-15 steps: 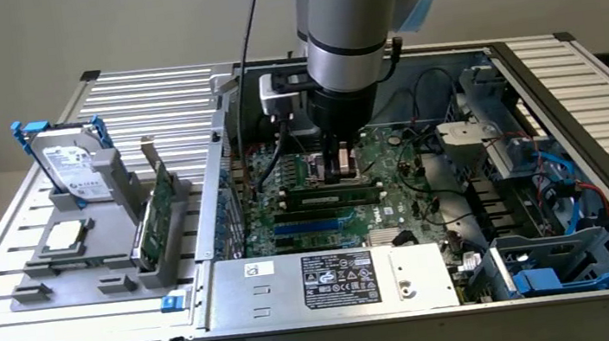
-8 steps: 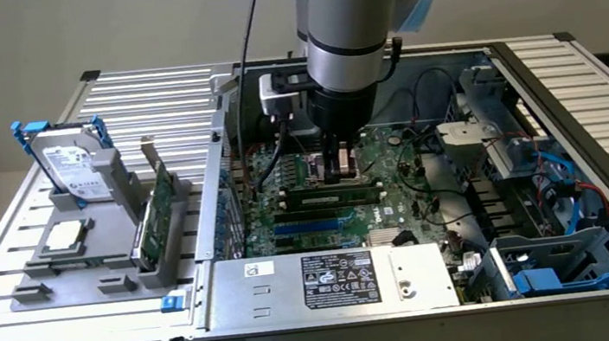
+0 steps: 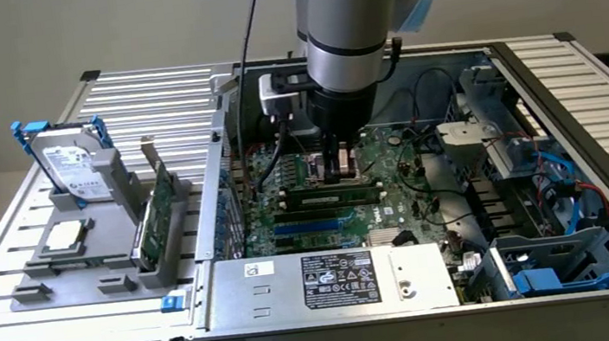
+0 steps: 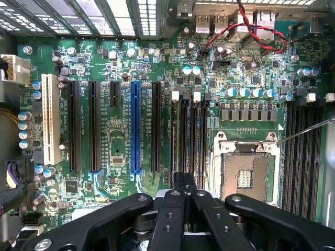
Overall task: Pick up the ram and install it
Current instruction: 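Press down the ram until it locks into place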
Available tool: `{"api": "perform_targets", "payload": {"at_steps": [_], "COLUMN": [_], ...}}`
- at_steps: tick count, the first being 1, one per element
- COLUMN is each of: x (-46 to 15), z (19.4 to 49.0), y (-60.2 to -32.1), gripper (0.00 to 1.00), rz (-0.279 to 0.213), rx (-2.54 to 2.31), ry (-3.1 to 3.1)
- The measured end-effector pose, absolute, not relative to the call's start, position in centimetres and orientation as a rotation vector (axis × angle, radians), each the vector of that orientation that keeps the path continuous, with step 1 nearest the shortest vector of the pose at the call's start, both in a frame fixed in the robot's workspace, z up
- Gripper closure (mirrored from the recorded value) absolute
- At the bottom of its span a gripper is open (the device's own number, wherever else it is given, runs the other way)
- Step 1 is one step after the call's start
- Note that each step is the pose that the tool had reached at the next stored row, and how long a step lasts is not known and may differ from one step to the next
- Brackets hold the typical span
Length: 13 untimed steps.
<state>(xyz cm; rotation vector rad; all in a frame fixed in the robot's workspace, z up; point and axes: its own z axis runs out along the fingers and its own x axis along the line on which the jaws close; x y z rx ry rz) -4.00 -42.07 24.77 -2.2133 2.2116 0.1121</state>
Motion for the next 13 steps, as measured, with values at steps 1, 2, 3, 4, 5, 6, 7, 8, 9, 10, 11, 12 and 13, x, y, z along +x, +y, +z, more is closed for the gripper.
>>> {"api": "perform_targets", "payload": {"at_steps": [1,2,3,4,5,6,7,8,9,10,11,12,13], "x": [-4.0,-4.1,-4.1,-4.1,-4.2,-4.2,-4.2,-4.3,-4.3,-4.4,-4.4,-4.4,-4.4], "z": [24.6,24.5,24.4,24.3,24.2,24.1,24.0,24.0,23.9,23.8,23.7,23.7,23.6], "y": [-42.1,-42.1,-42.1,-42.1,-42.1,-42.1,-42.1,-42.1,-42.1,-42.1,-42.1,-42.1,-42.1], "gripper": [0.89,0.89,0.89,0.89,0.89,0.89,0.89,0.89,0.89,0.89,0.89,0.89,0.89], "rz": [0.112,0.112,0.112,0.112,0.112,0.112,0.112,0.112,0.112,0.112,0.112,0.112,0.112], "rx": [-2.213,-2.214,-2.213,-2.213,-2.214,-2.214,-2.214,-2.214,-2.214,-2.213,-2.213,-2.214,-2.214], "ry": [2.212,2.212,2.212,2.212,2.211,2.211,2.212,2.212,2.211,2.212,2.212,2.211,2.211]}}
